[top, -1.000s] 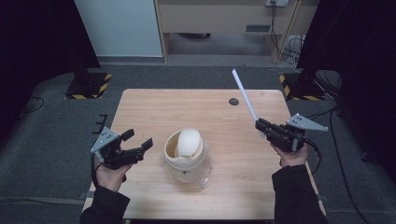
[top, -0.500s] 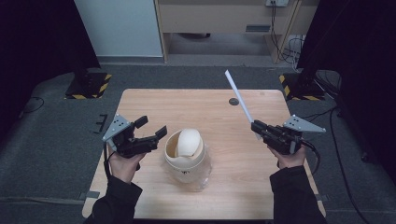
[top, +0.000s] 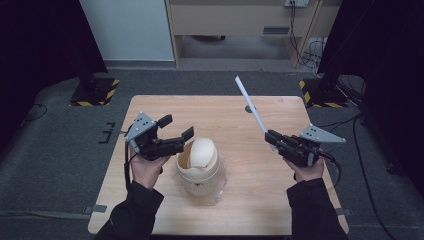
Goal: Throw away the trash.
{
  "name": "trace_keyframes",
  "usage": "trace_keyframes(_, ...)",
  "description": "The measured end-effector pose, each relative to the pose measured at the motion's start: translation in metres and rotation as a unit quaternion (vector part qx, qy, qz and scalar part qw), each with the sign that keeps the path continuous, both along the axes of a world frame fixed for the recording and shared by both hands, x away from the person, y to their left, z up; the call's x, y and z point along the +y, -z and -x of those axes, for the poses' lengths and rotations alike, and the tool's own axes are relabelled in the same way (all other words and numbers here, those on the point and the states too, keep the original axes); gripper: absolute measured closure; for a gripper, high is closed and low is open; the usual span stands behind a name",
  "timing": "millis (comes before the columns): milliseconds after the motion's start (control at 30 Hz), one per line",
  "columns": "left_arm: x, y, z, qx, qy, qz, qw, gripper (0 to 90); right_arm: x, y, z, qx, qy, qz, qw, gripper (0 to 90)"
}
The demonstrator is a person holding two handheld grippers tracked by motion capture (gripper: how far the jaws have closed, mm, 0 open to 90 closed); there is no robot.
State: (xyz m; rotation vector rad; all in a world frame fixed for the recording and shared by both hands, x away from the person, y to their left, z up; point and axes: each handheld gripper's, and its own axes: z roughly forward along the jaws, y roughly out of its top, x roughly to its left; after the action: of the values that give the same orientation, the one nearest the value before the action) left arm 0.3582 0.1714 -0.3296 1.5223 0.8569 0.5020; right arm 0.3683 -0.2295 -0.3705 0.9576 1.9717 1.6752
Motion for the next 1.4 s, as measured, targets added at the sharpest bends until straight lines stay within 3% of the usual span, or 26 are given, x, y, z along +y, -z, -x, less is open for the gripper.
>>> trace_keyframes(800,-0.065,-0.019,-0.013,-0.004,0.045,0.007,0.9989,12.6,0.011,-0.003,0.009,-0.016,-0.039,-0.014,0.999,78.9)
trace_keyframes(1400,-0.087,-0.021,-0.024,0.013,0.06,0.014,0.998,19.7,0.024,0.002,0.015,-0.017,-0.072,-0.025,0.9969,78.9)
